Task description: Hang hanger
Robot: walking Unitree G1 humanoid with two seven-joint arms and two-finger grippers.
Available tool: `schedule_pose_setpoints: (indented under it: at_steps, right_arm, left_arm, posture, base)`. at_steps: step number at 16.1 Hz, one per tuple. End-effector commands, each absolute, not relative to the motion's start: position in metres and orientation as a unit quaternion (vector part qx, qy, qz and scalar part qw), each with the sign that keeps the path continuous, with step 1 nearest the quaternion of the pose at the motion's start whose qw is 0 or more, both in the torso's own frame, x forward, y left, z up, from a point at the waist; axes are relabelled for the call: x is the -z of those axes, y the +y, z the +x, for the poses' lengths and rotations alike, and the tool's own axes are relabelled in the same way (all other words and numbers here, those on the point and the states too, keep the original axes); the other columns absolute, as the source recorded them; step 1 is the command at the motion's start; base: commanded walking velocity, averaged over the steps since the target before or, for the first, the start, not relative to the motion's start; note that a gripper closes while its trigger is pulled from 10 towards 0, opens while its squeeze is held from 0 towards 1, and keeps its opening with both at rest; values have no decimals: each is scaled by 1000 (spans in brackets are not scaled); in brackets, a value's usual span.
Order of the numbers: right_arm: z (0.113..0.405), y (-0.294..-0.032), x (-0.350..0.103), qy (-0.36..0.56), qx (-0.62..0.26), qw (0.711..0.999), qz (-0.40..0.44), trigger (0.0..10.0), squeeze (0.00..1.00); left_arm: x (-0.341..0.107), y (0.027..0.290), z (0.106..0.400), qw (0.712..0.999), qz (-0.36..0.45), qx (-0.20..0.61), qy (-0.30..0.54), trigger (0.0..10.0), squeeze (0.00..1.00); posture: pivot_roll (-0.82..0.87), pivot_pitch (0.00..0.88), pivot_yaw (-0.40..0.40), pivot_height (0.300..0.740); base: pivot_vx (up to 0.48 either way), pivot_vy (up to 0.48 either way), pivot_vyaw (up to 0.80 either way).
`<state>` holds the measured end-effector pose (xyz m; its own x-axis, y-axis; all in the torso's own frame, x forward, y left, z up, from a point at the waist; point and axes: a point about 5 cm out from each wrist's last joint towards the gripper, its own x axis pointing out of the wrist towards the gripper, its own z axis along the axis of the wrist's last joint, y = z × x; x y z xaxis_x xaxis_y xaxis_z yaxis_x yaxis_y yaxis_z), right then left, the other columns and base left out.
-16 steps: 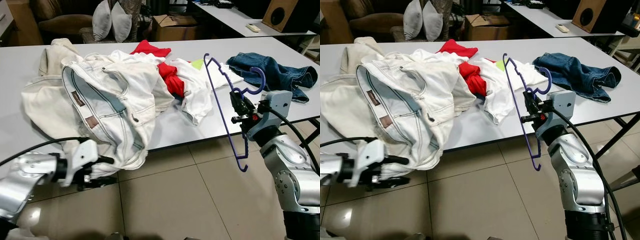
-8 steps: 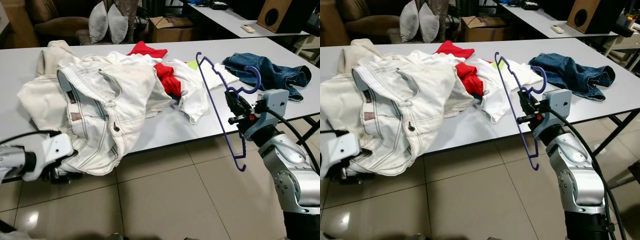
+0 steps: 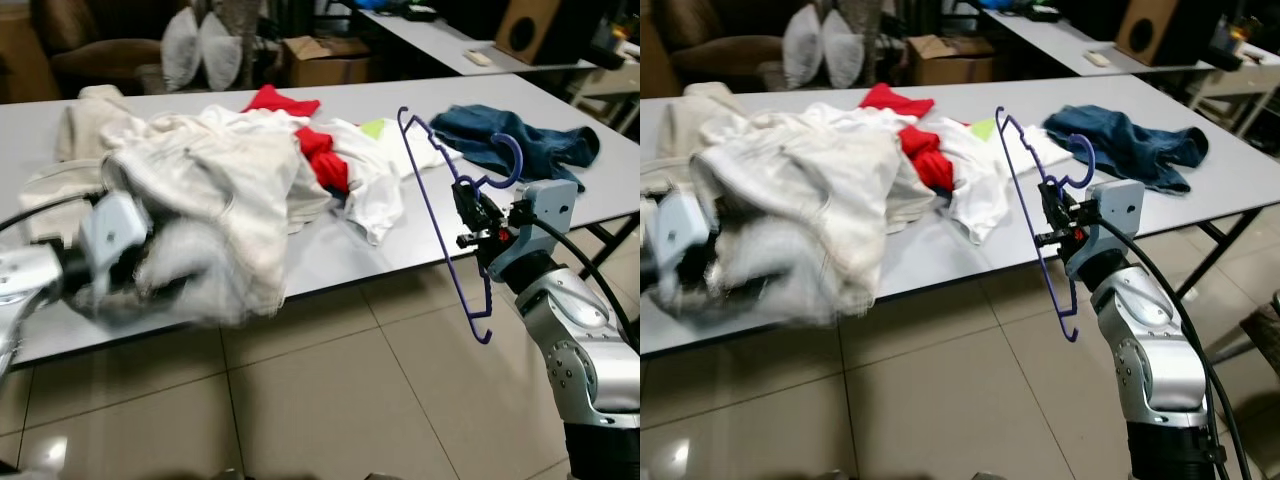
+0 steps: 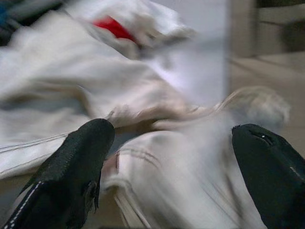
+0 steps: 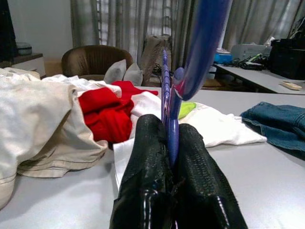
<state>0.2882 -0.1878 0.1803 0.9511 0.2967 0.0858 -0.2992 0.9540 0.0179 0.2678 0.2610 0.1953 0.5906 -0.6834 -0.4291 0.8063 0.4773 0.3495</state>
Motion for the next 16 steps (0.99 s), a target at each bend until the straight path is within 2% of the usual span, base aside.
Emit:
schedule_pose_setpoints:
  at_steps: [1, 4, 5, 7, 9, 10, 11, 12, 16]
  right_arm:
    - [287, -189, -184, -48, -151, 987, 14, 10000, 0]
    - [288, -192, -183, -49, -146, 988, 11, 10000, 0]
    - [288, -192, -183, -50, -146, 988, 11, 10000, 0]
    - [289, -190, -183, -52, -146, 988, 13, 10000, 0]
    - [288, -188, -183, -52, -149, 987, 15, 10000, 0]
    - [287, -186, -182, -52, -151, 987, 16, 10000, 0]
    - [286, -185, -181, -51, -152, 987, 18, 10000, 0]
    - [286, -185, -181, -51, -152, 987, 19, 10000, 0]
    - [286, -183, -180, -47, -155, 987, 22, 10000, 0]
  left_arm:
    - [-196, 258, 263, 842, 241, 465, 132, 10000, 1000]
    - [-207, 259, 251, 808, 217, 522, 163, 10000, 1000]
    - [-209, 258, 251, 813, 202, 524, 156, 10000, 1000]
    - [-208, 268, 267, 879, 142, 432, 144, 10000, 1000]
    - [-194, 278, 275, 909, 93, 368, 170, 10000, 1000]
    - [-182, 285, 274, 919, 62, 327, 209, 10000, 1000]
    - [-173, 286, 269, 918, 26, 319, 233, 10000, 1000]
    - [-167, 282, 260, 914, -33, 326, 240, 10000, 1000]
    - [-161, 290, 257, 930, -119, 259, 233, 10000, 1000]
  posture:
    - [-136, 0, -37, 740]
    - [-128, 0, -31, 740]
    - [-128, 0, -29, 740]
    - [-127, 0, -24, 740]
    - [-128, 0, -22, 740]
    - [-130, 0, -21, 740]
    - [-129, 0, -21, 740]
    - [-132, 0, -20, 740]
    - [-125, 0, -32, 740]
  base:
    - [0, 0, 0]
    - [0, 0, 0]
    - [0, 0, 0]
    - [0, 0, 0]
    - [0, 0, 0]
    - [0, 0, 0]
    - [0, 0, 0]
    - [0, 0, 0]
    - [0, 0, 0]
